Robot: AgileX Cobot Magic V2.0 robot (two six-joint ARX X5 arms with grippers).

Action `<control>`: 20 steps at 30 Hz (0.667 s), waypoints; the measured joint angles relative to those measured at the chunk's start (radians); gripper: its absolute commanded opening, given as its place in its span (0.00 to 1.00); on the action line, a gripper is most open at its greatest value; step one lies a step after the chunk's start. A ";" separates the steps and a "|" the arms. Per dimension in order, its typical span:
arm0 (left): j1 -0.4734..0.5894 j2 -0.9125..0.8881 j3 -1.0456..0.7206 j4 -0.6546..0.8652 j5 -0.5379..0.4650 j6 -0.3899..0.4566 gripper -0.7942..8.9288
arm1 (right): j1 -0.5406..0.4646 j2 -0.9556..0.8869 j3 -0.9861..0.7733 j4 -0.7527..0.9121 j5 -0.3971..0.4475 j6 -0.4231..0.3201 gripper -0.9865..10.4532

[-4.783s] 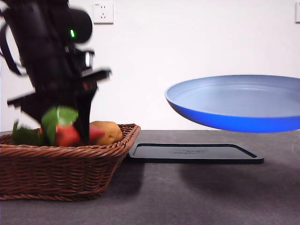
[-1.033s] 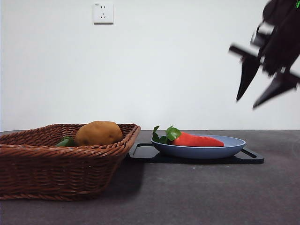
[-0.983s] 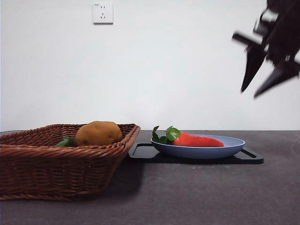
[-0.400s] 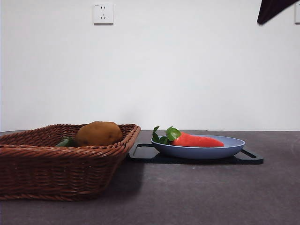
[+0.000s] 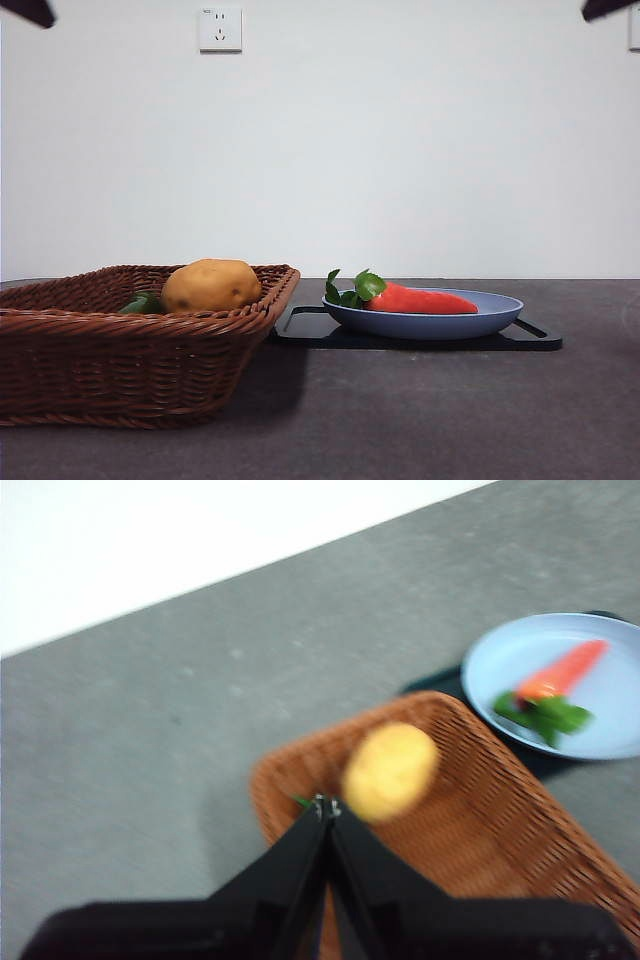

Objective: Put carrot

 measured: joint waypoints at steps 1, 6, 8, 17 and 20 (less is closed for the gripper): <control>0.000 -0.042 -0.036 -0.001 0.024 -0.021 0.09 | 0.000 -0.039 -0.053 0.039 0.006 0.000 0.09; 0.000 -0.249 -0.149 -0.027 0.050 -0.101 0.09 | 0.000 -0.159 -0.198 0.096 0.090 0.009 0.09; 0.000 -0.299 -0.146 -0.058 0.060 -0.118 0.09 | -0.001 -0.160 -0.197 0.120 0.163 0.014 0.09; 0.000 -0.290 -0.140 -0.089 0.065 -0.136 0.09 | -0.002 -0.160 -0.197 0.122 0.235 0.017 0.09; 0.000 -0.290 -0.140 -0.084 0.064 -0.136 0.09 | -0.002 -0.160 -0.197 0.122 0.234 0.017 0.09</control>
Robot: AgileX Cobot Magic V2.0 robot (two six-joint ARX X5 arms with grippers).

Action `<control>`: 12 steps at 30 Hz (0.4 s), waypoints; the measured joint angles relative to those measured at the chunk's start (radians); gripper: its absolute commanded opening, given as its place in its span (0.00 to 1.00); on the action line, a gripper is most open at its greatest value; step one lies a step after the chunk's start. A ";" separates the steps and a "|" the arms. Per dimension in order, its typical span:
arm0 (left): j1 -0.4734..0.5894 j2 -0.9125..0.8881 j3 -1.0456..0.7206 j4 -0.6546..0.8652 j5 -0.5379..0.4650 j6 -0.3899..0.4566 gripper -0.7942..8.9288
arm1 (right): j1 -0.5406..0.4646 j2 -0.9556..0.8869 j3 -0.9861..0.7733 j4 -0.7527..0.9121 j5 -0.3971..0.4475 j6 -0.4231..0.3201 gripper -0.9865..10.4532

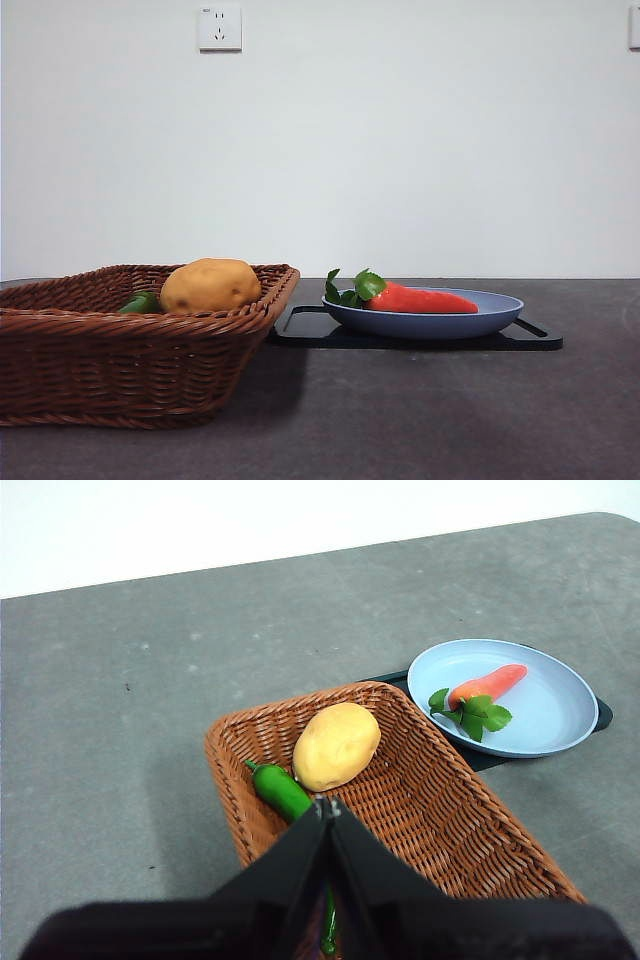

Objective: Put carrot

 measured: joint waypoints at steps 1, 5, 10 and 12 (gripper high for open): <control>0.000 0.000 0.000 0.000 0.000 0.000 0.09 | 0.000 0.000 0.000 0.000 0.000 0.000 0.09; 0.002 -0.022 0.000 -0.004 -0.008 0.014 0.09 | 0.000 0.001 0.000 0.000 0.000 0.000 0.09; 0.129 -0.171 -0.058 0.057 -0.026 0.130 0.09 | 0.000 0.001 0.000 0.000 0.000 0.000 0.09; 0.218 -0.249 -0.109 0.124 -0.026 0.150 0.09 | 0.000 0.001 0.000 0.000 0.000 0.000 0.09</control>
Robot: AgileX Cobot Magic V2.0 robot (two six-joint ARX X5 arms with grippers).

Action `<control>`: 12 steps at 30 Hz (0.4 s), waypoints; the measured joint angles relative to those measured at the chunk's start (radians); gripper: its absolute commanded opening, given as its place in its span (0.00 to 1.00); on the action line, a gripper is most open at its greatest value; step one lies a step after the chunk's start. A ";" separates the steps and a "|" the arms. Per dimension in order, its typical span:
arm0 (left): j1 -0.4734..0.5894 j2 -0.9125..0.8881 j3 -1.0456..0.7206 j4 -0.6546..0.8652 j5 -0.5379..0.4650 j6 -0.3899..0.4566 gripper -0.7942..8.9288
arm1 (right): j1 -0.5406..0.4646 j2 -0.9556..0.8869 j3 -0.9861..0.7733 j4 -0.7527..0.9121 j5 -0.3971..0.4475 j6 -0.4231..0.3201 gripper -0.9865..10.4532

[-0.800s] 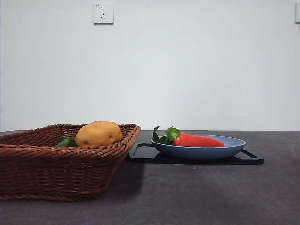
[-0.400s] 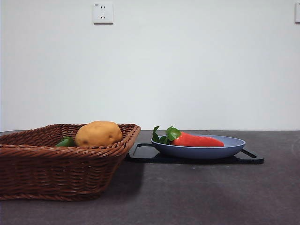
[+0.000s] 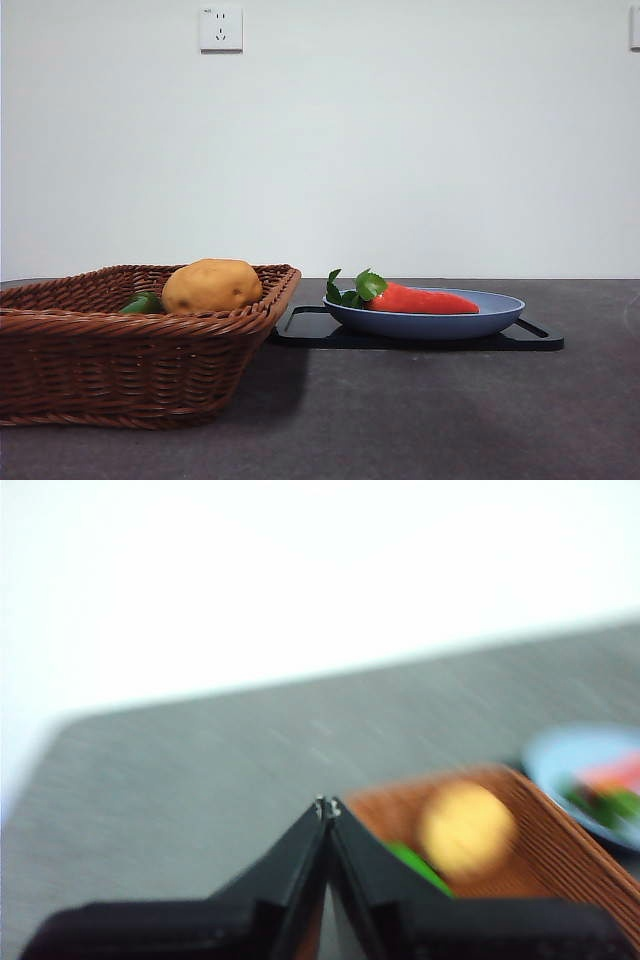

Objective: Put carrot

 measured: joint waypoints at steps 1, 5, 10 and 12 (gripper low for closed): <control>0.035 -0.023 -0.027 0.036 0.000 0.005 0.09 | 0.000 0.000 0.000 0.000 0.000 0.000 0.09; 0.182 -0.110 -0.184 0.138 0.001 0.017 0.09 | 0.000 0.000 0.000 0.000 0.000 0.001 0.09; 0.284 -0.180 -0.348 0.163 0.061 0.017 0.09 | 0.000 0.000 0.000 0.000 0.000 0.003 0.09; 0.307 -0.181 -0.397 0.175 0.091 0.017 0.09 | 0.000 0.000 0.000 0.000 0.000 0.003 0.09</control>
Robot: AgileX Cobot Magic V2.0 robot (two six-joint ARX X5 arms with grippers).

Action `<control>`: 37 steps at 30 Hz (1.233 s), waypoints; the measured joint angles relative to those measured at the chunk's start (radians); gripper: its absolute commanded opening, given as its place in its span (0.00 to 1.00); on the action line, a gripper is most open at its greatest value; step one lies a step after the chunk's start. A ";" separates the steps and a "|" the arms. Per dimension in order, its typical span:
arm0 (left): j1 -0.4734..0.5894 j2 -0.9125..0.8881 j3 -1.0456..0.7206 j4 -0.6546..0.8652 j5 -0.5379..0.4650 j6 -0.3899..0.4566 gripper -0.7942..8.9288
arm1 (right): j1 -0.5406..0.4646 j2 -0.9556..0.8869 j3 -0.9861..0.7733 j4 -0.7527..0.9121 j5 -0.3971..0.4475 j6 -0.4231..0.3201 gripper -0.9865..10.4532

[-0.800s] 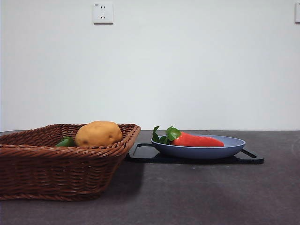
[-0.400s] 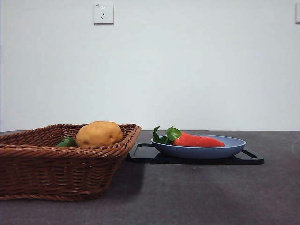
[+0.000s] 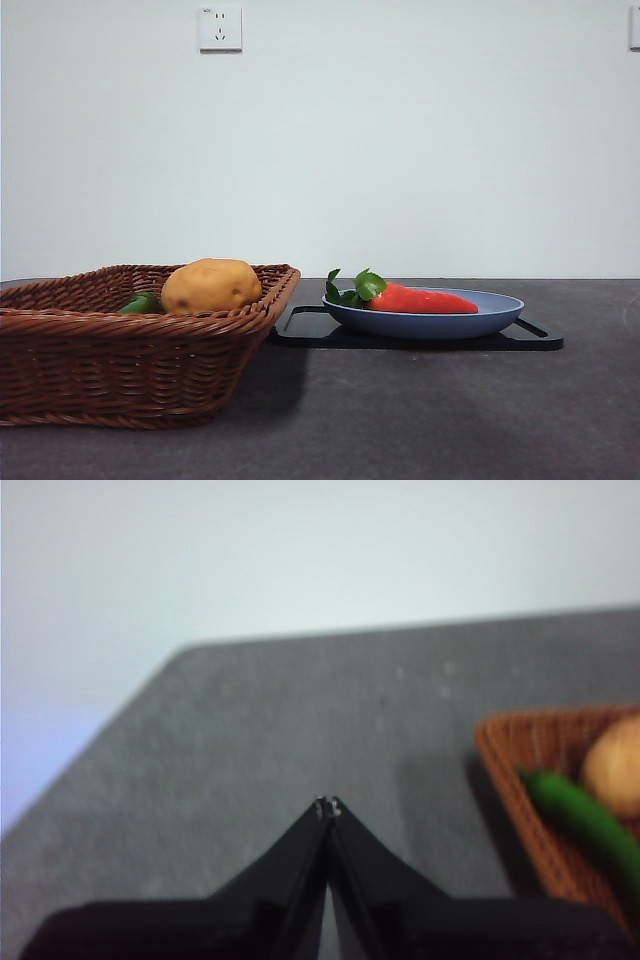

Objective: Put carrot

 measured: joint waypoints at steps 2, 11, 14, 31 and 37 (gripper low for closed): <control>0.015 0.000 -0.035 0.005 0.024 0.000 0.09 | 0.000 0.000 0.000 0.000 0.000 0.000 0.09; 0.047 -0.001 -0.109 0.027 0.044 -0.009 0.09 | 0.000 0.000 0.000 0.000 0.000 0.000 0.09; 0.047 -0.001 -0.109 0.027 0.045 -0.013 0.09 | 0.000 0.000 0.000 0.000 0.000 0.000 0.09; 0.047 0.001 -0.109 0.027 0.044 -0.016 0.09 | 0.000 0.000 0.000 0.000 0.000 0.000 0.09; 0.047 0.001 -0.109 0.027 0.044 -0.016 0.09 | 0.000 0.000 0.000 0.000 0.001 -0.018 0.09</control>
